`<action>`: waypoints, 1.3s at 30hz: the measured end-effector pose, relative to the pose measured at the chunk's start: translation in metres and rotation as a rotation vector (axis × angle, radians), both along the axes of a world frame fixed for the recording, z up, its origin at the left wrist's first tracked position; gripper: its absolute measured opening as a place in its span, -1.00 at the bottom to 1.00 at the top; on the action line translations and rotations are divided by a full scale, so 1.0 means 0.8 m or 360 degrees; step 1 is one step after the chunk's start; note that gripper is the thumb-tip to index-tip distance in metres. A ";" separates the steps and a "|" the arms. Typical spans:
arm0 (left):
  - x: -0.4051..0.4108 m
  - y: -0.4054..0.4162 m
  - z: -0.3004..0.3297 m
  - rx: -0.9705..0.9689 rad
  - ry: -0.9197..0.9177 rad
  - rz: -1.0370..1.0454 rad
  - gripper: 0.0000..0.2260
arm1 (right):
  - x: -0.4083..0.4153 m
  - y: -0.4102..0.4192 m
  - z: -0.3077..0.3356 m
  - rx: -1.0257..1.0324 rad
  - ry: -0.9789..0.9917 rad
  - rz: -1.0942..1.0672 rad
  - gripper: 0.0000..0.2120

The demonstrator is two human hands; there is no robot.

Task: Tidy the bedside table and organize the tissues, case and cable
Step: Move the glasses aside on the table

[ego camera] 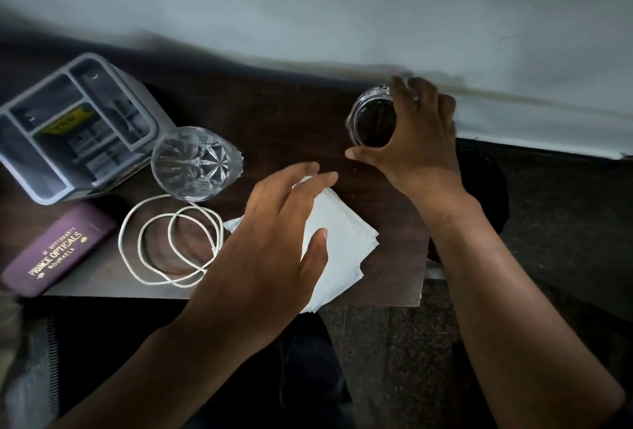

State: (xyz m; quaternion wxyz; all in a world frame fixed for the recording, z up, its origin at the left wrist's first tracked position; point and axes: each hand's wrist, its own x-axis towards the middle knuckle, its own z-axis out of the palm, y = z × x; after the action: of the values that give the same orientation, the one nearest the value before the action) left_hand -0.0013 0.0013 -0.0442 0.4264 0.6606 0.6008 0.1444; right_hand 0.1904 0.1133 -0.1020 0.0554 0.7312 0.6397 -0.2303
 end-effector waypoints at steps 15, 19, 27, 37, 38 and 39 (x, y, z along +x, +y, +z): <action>-0.132 -0.039 0.027 0.0302 -0.0026 0.0959 -0.69 | -0.188 -0.042 0.125 0.0139 0.0582 0.0542 -0.23; -0.166 -0.036 0.012 0.0288 0.0090 0.0992 -0.64 | -0.219 -0.037 0.119 -0.0153 0.0447 0.0678 0.02; -0.174 -0.035 0.008 0.0182 0.0043 0.0830 -0.64 | -0.234 -0.051 0.094 -0.0178 0.0163 0.0889 -0.10; -0.163 -0.029 0.012 0.0287 -0.0058 0.0840 -0.65 | -0.232 -0.061 0.084 -0.0129 0.0082 0.0859 -0.10; -0.161 -0.030 0.012 0.0278 -0.0053 0.0837 -0.65 | -0.231 -0.060 0.084 -0.0122 0.0085 0.0866 -0.11; -0.159 -0.031 0.013 0.0265 -0.0047 0.0832 -0.65 | -0.230 -0.060 0.083 -0.0120 0.0088 0.0876 -0.12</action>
State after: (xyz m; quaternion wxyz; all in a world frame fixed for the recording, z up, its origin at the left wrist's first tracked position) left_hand -0.1288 -0.0238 -0.0341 0.3276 0.5136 0.7307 0.3082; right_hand 0.0063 0.0653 -0.0358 0.1256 0.5208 0.8064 -0.2502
